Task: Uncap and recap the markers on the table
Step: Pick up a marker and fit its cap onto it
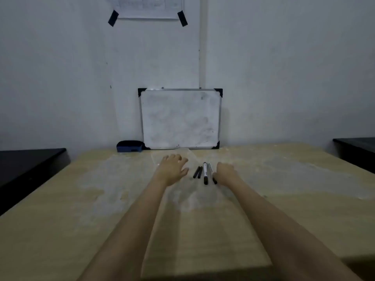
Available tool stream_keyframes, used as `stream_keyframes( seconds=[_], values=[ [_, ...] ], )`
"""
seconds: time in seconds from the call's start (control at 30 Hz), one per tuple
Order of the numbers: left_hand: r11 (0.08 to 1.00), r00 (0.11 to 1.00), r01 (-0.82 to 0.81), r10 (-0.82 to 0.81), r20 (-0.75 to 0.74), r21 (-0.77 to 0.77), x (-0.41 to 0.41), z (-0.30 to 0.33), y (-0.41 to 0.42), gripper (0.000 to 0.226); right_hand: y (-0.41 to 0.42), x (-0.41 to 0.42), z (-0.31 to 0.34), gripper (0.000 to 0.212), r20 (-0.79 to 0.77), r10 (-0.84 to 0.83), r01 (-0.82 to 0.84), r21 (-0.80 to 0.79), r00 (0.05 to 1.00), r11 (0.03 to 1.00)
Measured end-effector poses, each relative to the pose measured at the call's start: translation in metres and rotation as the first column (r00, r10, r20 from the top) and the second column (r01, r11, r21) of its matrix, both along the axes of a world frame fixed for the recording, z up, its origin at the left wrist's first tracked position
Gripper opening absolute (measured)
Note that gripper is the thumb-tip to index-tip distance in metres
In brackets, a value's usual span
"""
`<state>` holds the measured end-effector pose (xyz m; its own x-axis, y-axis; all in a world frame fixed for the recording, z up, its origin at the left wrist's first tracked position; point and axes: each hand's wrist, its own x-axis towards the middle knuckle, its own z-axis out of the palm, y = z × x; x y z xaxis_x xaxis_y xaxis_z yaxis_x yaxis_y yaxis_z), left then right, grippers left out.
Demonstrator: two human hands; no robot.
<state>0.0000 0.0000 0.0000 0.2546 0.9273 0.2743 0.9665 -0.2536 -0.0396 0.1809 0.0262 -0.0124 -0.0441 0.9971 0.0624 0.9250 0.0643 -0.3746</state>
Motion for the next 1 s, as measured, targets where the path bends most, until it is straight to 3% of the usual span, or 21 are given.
stream_keyframes(
  seconds=[0.2, 0.33, 0.4, 0.47, 0.57, 0.7, 0.8, 0.87, 1.0],
  values=[
    [0.998, 0.998, 0.033, -0.036, 0.058, 0.059, 0.007, -0.023, 0.039, 0.04, 0.047, -0.009, -0.029, 0.04, -0.086, -0.119, 0.116, -0.033, 0.989, 0.993],
    [0.989, 0.985, 0.021, -0.045, 0.166, 0.144, 0.012, -0.036, 0.054, 0.042, 0.072, -0.003, -0.038, 0.039, -0.118, -0.197, 0.19, -0.073, 0.973, 0.979],
    [0.984, 0.955, -0.003, -0.05, 0.293, 0.178, 0.017, -0.038, 0.06, 0.04, 0.081, 0.007, -0.03, 0.042, -0.123, -0.196, 0.183, -0.108, 0.973, 0.977],
    [0.983, 0.876, -0.041, -0.052, 0.479, 0.182, 0.021, -0.038, 0.062, 0.033, 0.086, 0.02, -0.018, 0.023, -0.166, -0.184, 0.169, -0.1, 0.969, 0.981],
    [0.988, 0.701, -0.07, -0.052, 0.712, 0.141, 0.028, -0.041, 0.063, 0.035, 0.081, 0.033, -0.009, 0.018, -0.304, -0.046, 0.035, -0.041, 0.952, 0.999],
    [0.994, 0.593, -0.044, -0.051, 0.804, 0.095, 0.035, -0.05, 0.064, 0.03, 0.068, 0.031, -0.018, 0.012, -0.422, 0.171, -0.196, -0.016, 0.89, 0.98],
    [0.992, 0.464, -0.057, -0.074, 0.883, 0.113, 0.036, -0.06, 0.06, 0.016, 0.065, 0.024, -0.033, 0.018, -0.564, 0.166, -0.176, 0.037, 0.809, 0.984],
    [0.991, 0.484, -0.054, -0.082, 0.871, 0.124, 0.036, -0.066, 0.056, 0.013, 0.065, 0.017, -0.045, 0.026, -0.63, 0.116, -0.104, 0.056, 0.768, 0.993],
    [0.984, 0.748, -0.007, -0.113, 0.654, 0.177, 0.041, -0.068, 0.052, 0.031, 0.066, 0.011, -0.06, 0.041, -0.392, 0.053, 0.064, 0.279, 0.918, 0.958]
  ],
)
